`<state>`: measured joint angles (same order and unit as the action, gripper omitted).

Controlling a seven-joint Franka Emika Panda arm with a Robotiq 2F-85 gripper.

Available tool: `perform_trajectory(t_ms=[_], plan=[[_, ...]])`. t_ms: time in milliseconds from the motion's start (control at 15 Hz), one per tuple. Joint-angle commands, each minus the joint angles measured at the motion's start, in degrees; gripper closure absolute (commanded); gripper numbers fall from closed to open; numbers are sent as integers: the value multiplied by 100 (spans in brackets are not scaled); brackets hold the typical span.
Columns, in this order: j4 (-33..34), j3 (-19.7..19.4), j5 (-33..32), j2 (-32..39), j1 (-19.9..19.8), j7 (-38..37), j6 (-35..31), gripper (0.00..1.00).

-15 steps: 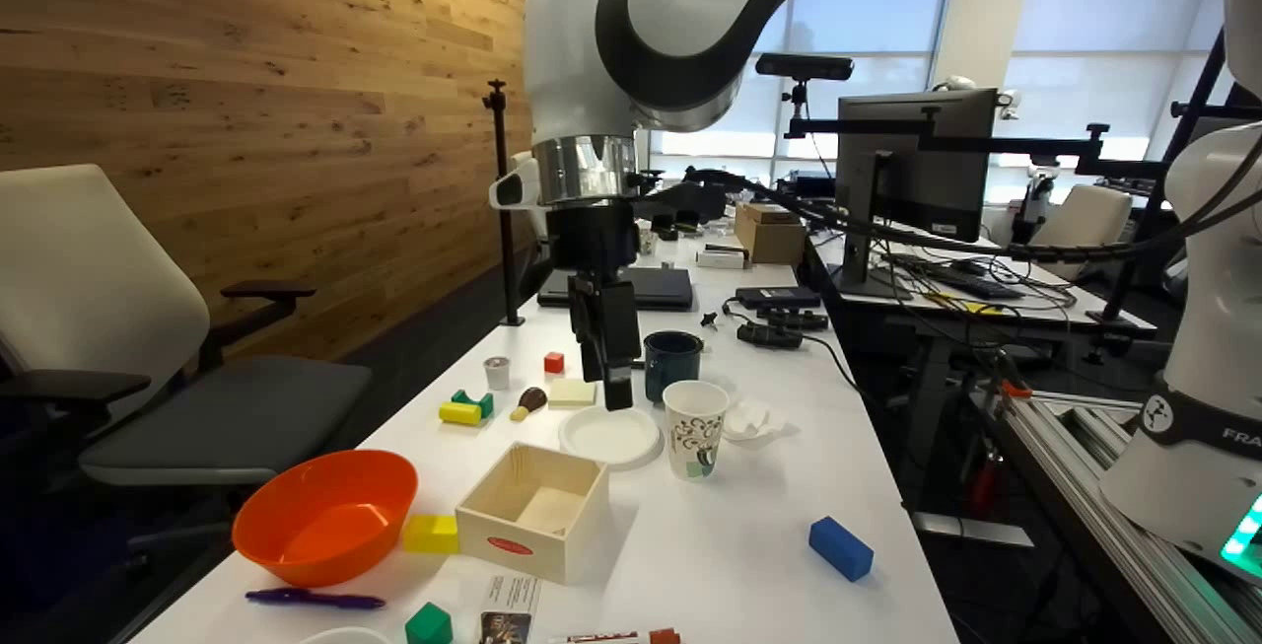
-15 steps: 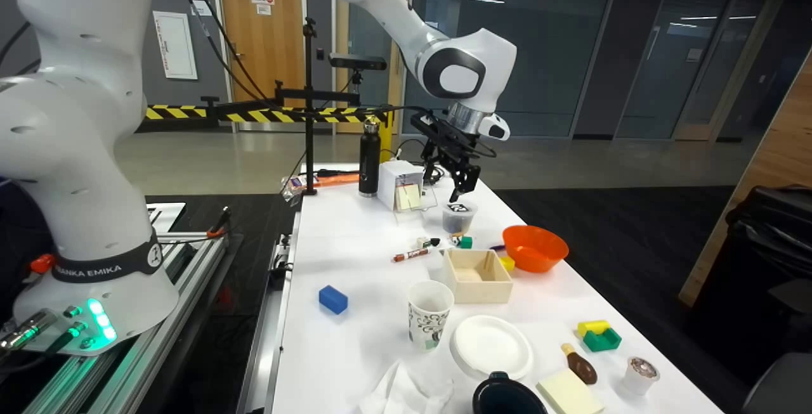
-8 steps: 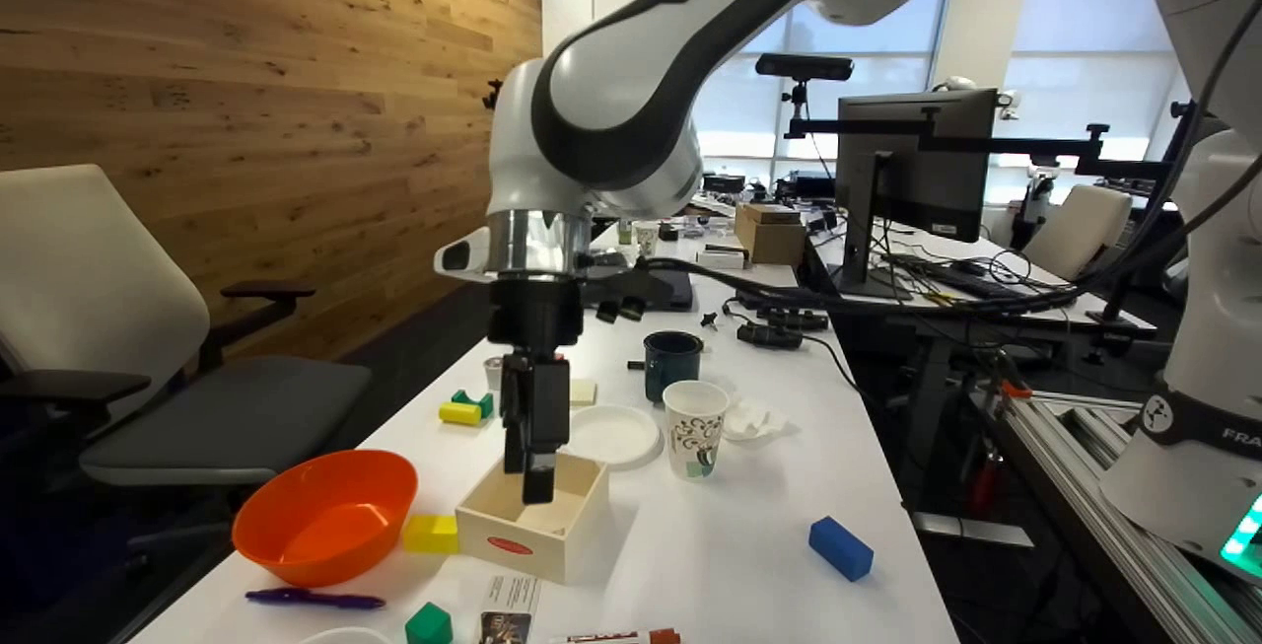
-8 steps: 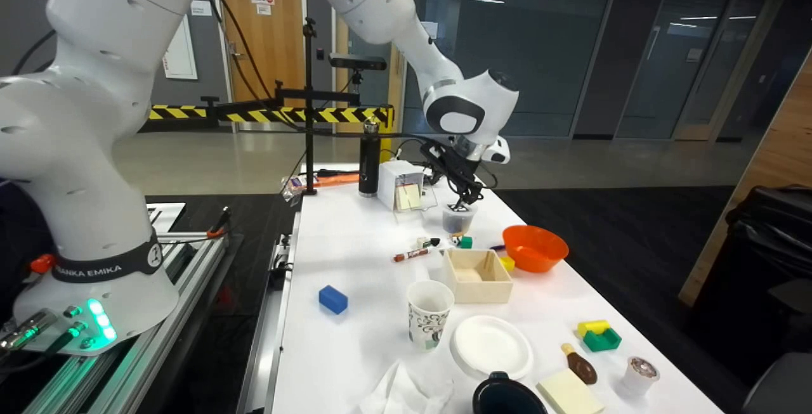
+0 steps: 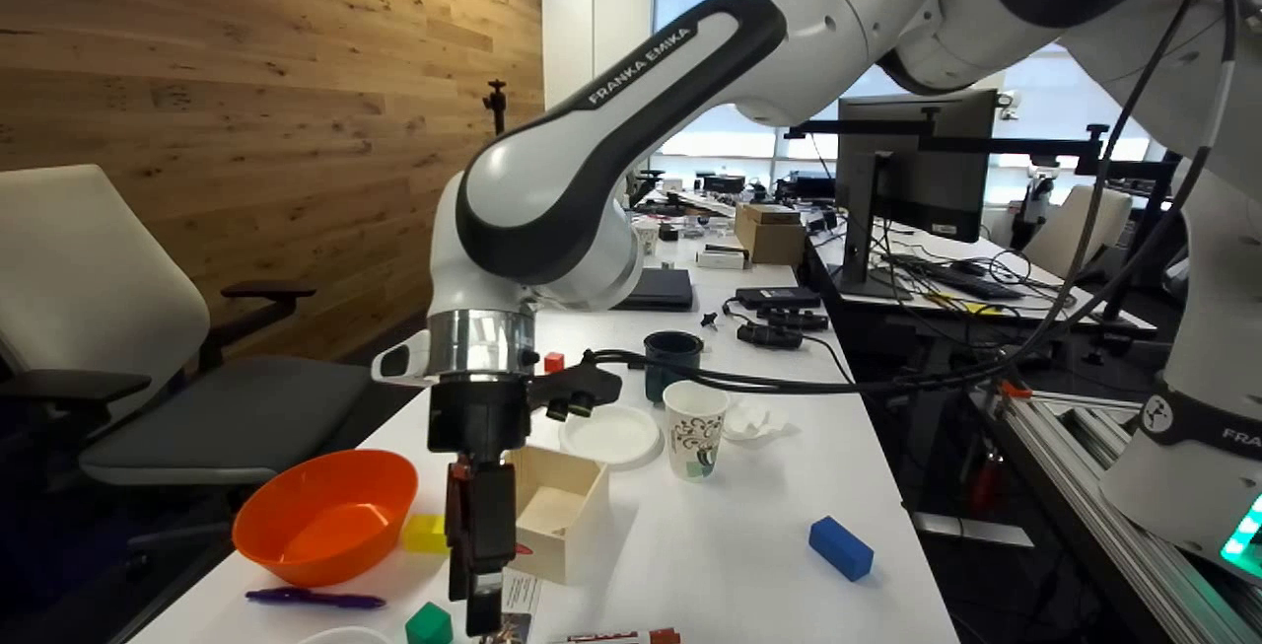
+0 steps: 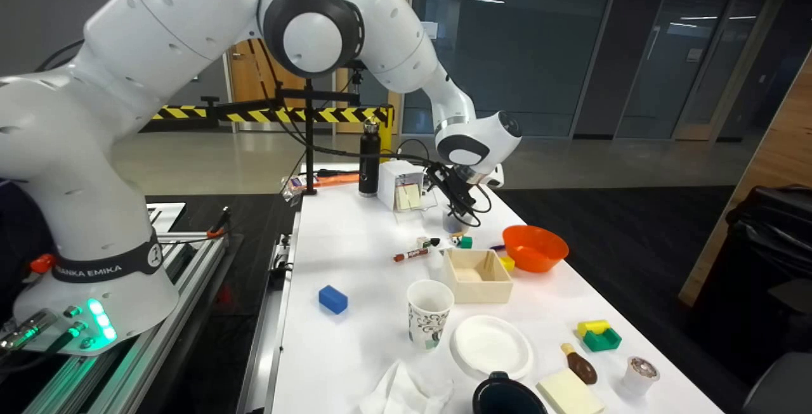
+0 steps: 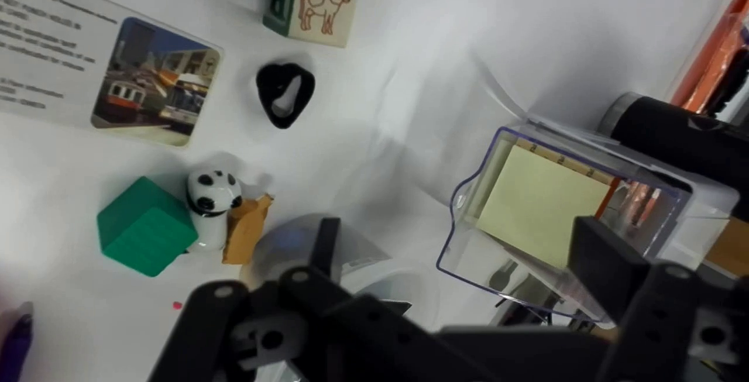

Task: Turn the white object on the left around

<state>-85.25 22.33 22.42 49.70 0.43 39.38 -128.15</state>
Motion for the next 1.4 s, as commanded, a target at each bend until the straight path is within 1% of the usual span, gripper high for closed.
perform_trajectory(t_ms=[0,333,800,1200,1267,1333], plan=[[828,190,125,610,-31,33,739,0],[1353,193,136,1074,59,-36,1279,0],[2118,418,194,1807,204,-6,1396,0],[2657,499,166,2271,402,-105,1608,0],[2728,517,173,2337,419,-100,1647,1],[2809,516,166,2398,446,-107,1691,8]])
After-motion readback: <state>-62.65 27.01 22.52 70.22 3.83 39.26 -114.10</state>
